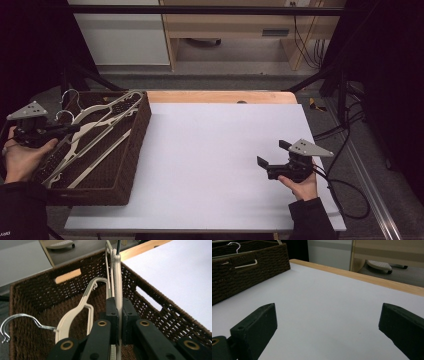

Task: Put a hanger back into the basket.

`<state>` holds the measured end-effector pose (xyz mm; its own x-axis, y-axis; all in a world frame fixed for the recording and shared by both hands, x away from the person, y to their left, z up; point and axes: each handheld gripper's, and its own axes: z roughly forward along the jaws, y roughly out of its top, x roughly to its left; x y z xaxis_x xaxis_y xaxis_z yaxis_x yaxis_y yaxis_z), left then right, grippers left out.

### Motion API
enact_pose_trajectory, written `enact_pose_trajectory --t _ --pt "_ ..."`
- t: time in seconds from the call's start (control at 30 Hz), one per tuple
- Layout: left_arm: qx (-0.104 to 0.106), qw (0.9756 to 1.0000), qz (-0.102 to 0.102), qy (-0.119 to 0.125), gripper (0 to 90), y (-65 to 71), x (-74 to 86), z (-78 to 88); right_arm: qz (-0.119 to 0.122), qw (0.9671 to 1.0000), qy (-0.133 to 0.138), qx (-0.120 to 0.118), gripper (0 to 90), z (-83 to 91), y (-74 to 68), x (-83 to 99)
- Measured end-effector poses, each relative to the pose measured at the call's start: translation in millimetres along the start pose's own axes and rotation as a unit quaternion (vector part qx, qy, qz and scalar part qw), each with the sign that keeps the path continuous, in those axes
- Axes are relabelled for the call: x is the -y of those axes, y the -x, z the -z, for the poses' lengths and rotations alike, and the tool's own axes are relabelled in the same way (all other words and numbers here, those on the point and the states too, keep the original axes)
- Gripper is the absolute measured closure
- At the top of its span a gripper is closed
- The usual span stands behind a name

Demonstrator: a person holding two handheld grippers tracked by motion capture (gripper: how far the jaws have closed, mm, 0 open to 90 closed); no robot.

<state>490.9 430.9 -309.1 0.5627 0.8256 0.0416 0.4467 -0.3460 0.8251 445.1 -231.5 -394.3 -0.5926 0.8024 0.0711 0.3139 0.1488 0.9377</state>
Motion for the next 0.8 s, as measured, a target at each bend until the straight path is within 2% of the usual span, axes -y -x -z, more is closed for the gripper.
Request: enact_pose_trajectory --t 0.13,0.5,0.57,0.7,0.73,0.8 --pt "0.001 0.9997 0.022 -0.005 86.4 1.7 9.6 -12.6 0.0 1.0 -0.001 0.0 2.3 0.0 -0.1 0.0" --pt "0.0 0.9986 0.047 -0.025 86.1 8.3 30.4 -35.2 0.0 1.0 -0.001 -0.001 2.3 0.1 -0.3 0.0" --pt "0.001 0.9976 0.061 -0.03 85.9 7.6 36.2 -41.4 -0.002 1.0 0.0 0.0 2.3 0.7 -0.3 -0.1" --pt "0.002 0.9966 0.078 -0.027 85.5 4.0 44.0 -41.0 0.001 1.0 0.002 -0.001 2.3 1.0 0.3 -0.2" --pt "-0.001 0.9958 0.087 -0.03 85.3 3.0 48.3 -42.8 -0.001 1.0 0.001 0.0 2.3 0.9 -0.1 -0.3" --pt "-0.003 0.9943 0.098 -0.044 84.6 1.7 49.6 -44.5 0.0 1.0 0.001 0.0 2.3 0.7 -0.2 -0.1"
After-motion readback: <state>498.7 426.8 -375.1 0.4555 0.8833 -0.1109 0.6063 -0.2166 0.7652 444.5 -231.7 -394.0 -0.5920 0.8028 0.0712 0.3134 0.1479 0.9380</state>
